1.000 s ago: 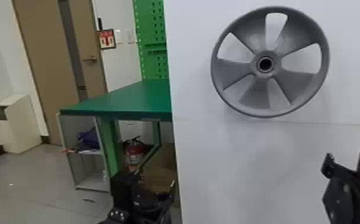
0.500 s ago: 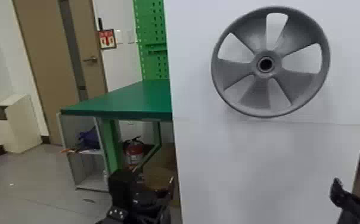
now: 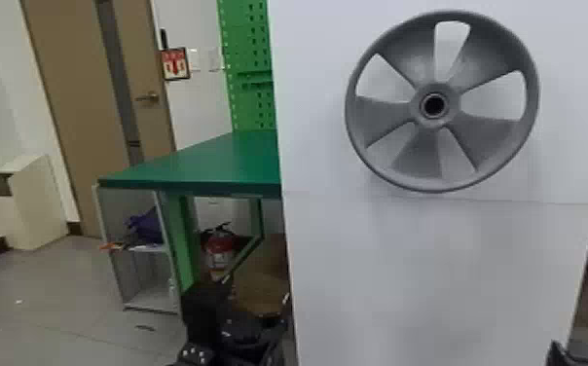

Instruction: Hold the wheel and insert it

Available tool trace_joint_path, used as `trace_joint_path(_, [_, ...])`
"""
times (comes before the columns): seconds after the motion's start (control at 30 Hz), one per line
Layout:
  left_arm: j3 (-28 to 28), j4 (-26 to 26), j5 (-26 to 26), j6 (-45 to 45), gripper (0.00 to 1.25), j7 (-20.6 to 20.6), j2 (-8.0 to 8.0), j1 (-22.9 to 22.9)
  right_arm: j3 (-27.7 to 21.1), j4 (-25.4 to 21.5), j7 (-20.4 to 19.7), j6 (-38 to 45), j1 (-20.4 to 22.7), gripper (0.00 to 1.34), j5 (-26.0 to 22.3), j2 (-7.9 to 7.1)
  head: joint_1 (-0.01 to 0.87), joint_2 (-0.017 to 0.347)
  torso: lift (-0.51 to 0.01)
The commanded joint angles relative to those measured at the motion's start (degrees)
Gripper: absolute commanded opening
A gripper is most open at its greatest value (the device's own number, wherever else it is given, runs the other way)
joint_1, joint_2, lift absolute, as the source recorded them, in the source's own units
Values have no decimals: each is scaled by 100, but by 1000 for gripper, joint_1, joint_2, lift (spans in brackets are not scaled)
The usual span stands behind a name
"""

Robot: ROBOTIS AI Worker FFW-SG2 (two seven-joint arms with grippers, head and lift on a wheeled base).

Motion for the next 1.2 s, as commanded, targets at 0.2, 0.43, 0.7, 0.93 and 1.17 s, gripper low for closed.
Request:
trace_joint_path(0.2, [-61,-1,-2,-6,1149,-40,3,11,12,148,-1,-11,165,1177,12,131,313,310,-485])
trace_joint_path(0.43, [-43,8,-11,-6,1147,-93,3,-33,39,174,-1,-2,156,1177,-6,166,313,310,-485])
trace_joint_path(0.7, [-43,8,-11,-6,1149,-110,3,-41,56,174,-1,-2,156,1177,3,201,313,310,-484])
trace_joint_path(0.93, [-43,8,-19,-6,1149,-110,3,-41,65,174,-1,-2,156,1177,3,201,313,310,-484])
trace_joint_path(1.17, [-43,8,-28,-6,1147,-128,3,-41,74,174,-1,-2,156,1177,12,201,313,310,-484])
